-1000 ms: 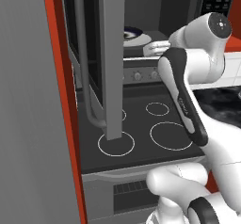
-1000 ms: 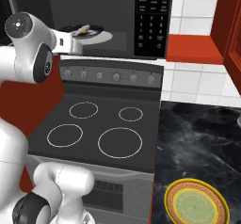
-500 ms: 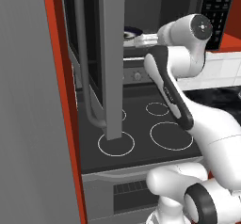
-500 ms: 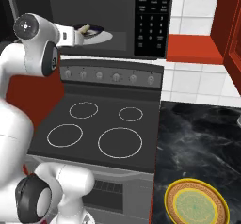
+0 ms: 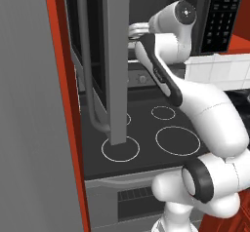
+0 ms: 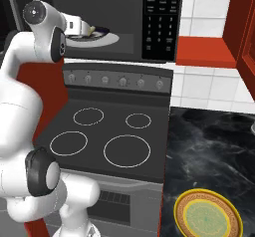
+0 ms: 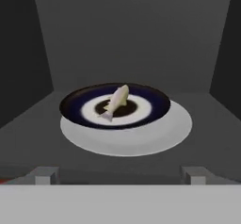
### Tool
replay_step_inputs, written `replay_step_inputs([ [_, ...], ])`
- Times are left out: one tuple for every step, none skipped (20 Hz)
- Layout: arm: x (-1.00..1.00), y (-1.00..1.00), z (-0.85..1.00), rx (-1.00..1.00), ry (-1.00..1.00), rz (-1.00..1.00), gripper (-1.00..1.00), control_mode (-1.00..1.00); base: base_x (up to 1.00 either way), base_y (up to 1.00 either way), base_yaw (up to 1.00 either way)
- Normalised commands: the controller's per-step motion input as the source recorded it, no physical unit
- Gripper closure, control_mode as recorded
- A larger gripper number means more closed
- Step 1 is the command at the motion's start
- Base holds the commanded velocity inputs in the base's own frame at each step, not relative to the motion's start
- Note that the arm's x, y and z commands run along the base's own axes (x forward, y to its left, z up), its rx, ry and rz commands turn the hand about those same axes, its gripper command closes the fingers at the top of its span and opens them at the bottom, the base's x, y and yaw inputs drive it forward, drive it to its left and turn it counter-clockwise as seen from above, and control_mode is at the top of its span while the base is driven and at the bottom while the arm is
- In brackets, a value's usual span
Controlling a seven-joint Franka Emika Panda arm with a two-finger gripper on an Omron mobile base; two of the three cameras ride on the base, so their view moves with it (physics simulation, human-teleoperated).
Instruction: Pick the fish from the microwave and place it on plate located on the counter.
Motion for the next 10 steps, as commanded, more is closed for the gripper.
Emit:
replay_step_inputs([
  [0.69, 0.00, 0.00, 0.00, 0.08, 0.00, -1.00, -1.00, 0.00, 0.00, 0.00],
  [0.79, 0.04, -0.04, 0.00, 0.04, 0.00, -1.00, -1.00, 0.00, 0.00, 0.00],
  [0.79, 0.00, -0.10, 0.00, 0.05, 0.00, -1.00, -1.00, 0.00, 0.00, 0.00],
  [0.77, 0.05, -0.14, 0.00, 0.07, 0.00, -1.00, -1.00, 0.00, 0.00, 0.00],
  [0.79, 0.17, -0.12, 0.00, 0.07, 0.00, -1.00, -1.00, 0.00, 0.00, 0.00],
  [0.81, 0.21, -0.11, 0.00, 0.07, 0.00, -1.00, -1.00, 0.00, 0.00, 0.00],
  [0.80, 0.20, -0.07, 0.00, 0.08, 0.00, -1.00, -1.00, 0.00, 0.00, 0.00],
  [0.74, 0.20, -0.09, 0.00, 0.10, 0.00, -1.00, -1.00, 0.00, 0.00, 0.00],
  [0.69, 0.23, -0.10, 0.00, 0.11, 0.00, -1.00, -1.00, 0.00, 0.00, 0.00],
  [0.72, 0.28, -0.06, 0.00, 0.09, 0.00, -1.00, -1.00, 0.00, 0.00, 0.00],
])
